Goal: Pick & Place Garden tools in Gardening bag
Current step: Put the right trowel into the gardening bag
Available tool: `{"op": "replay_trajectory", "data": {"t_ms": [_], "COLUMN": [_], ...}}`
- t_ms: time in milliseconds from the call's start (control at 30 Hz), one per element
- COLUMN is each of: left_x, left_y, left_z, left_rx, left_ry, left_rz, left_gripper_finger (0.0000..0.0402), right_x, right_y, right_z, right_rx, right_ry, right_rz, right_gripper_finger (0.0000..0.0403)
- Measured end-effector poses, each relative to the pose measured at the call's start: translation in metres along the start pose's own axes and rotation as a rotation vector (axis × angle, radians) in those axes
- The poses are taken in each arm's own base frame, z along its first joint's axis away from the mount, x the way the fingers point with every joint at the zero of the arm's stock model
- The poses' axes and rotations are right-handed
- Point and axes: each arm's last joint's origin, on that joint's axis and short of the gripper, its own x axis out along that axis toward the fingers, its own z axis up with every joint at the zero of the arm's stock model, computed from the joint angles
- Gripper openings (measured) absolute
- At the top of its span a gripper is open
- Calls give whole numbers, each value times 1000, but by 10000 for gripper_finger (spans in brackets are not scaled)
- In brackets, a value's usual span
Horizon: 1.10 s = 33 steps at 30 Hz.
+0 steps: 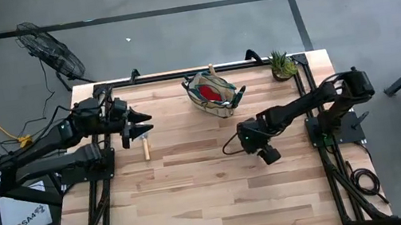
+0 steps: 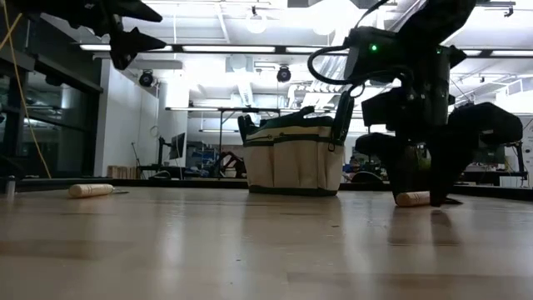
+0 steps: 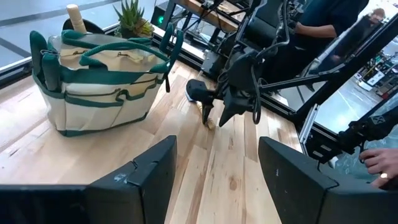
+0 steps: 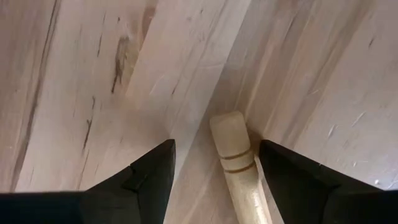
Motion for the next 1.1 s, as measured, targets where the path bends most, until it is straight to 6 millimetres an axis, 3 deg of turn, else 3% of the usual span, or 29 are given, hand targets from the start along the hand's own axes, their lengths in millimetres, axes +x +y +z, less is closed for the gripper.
{"op": "replay_trajectory", "data": {"t_ms": [267,1100], "left_x": [0,0], "left_y": [0,0], "left_z": [0,0], "left_rx": [-10,-23], "left_ry": [1,-1], "left_rz": [0,4], "left_gripper_finger": [222,222], "right_x": [3,4], "right_y": [0,0], "right_z": [-1,-3], "right_rx": [3,7], "right_ry": [17,36], "right_rz": [5,-14], "right_gripper_finger": [220,83]}}
